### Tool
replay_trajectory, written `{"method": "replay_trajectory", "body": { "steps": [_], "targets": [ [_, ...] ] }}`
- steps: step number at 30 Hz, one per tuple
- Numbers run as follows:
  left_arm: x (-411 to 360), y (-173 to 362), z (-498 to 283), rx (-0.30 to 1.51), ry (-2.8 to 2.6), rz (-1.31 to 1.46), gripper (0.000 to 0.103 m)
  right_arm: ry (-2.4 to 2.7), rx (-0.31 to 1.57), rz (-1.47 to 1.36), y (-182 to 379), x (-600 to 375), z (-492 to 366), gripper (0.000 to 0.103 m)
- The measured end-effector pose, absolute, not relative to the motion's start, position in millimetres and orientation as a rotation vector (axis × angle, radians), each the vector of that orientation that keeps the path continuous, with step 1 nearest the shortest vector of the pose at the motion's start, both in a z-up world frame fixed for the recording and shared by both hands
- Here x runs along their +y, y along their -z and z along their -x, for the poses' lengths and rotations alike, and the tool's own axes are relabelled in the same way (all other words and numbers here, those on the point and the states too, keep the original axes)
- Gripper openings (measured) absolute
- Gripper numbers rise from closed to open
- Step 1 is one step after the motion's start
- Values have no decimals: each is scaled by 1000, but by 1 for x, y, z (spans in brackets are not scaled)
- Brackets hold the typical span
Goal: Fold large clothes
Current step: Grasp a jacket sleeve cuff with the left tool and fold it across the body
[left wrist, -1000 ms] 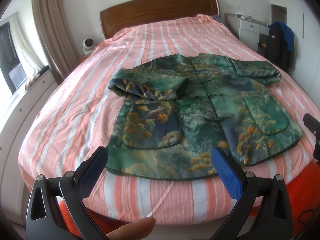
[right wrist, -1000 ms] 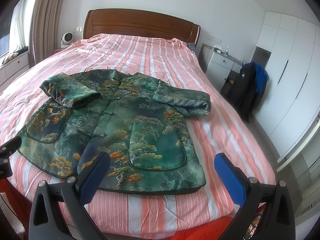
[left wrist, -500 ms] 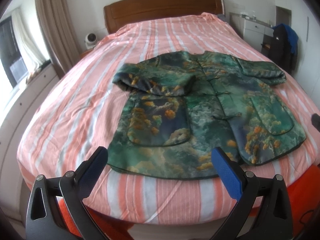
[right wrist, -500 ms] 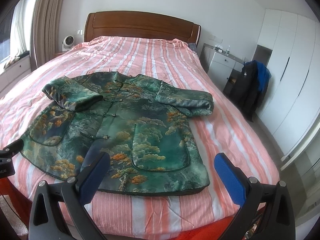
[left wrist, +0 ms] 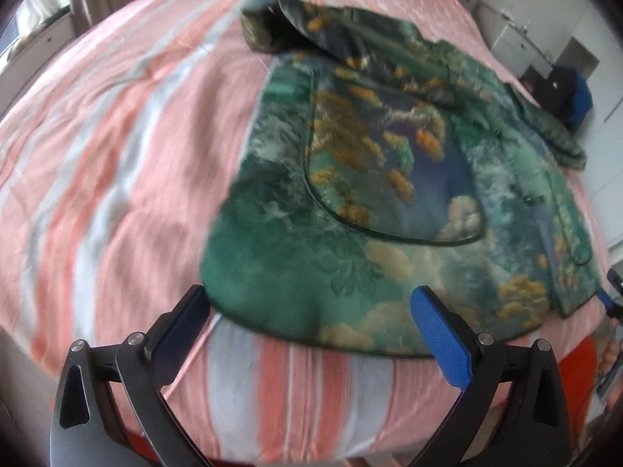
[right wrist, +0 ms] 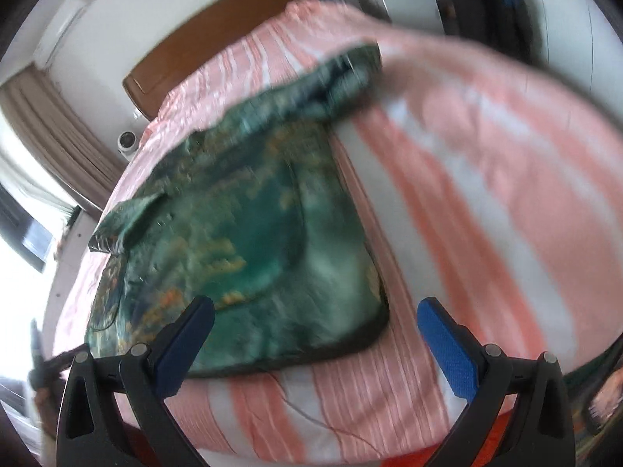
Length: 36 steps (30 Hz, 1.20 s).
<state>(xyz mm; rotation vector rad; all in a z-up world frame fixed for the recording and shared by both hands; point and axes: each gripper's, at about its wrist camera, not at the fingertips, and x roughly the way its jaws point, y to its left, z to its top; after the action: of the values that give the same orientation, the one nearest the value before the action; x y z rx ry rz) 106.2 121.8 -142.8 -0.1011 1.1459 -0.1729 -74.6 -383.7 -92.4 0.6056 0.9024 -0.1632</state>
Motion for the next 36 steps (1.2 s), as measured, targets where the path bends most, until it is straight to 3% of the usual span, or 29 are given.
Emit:
{"method": "replay_trajectory", "body": {
  "steps": [2,3,5,6,8,11,17,22,24,26,28,29,30,32,34,36],
  "targets": [
    [117,147,-107,1149,163,104,96,131,924,-639,105,-386,70,95],
    [116,148,-106,1149,150,104,85,117,937,-642,109,-386,66,86],
    [116,148,-105,1150,106,91,28,101,966,-627,118,-384,56,74],
    [118,147,-104,1149,124,119,19,112,982,-609,123,-383,51,55],
    [126,138,-98,1140,143,165,11,113,983,-627,127,-386,47,21],
    [126,118,-78,1097,168,137,10,116,966,-632,115,-392,53,15],
    [130,112,-41,1133,169,60,9,105,978,-493,83,-368,72,14],
    [113,124,-19,1158,135,-140,10,131,1061,-454,102,-359,88,14],
    [103,121,-19,1151,128,-222,16,144,1069,-444,109,-359,89,15],
    [94,109,-20,1146,124,-315,32,162,1052,-442,109,-362,85,17],
    [87,84,-18,1095,143,-386,39,175,1036,-432,106,-363,78,31],
    [82,64,-18,1043,155,-420,55,177,1026,-427,104,-364,78,50],
    [76,46,-19,987,163,-448,65,180,1002,-421,99,-364,81,66],
    [62,10,-23,859,192,-495,89,207,950,-407,90,-359,90,71],
    [43,-13,-43,780,266,-523,98,234,903,-384,80,-358,98,71],
    [20,-13,-75,763,353,-541,98,249,866,-378,74,-356,101,71]
  ]
}}
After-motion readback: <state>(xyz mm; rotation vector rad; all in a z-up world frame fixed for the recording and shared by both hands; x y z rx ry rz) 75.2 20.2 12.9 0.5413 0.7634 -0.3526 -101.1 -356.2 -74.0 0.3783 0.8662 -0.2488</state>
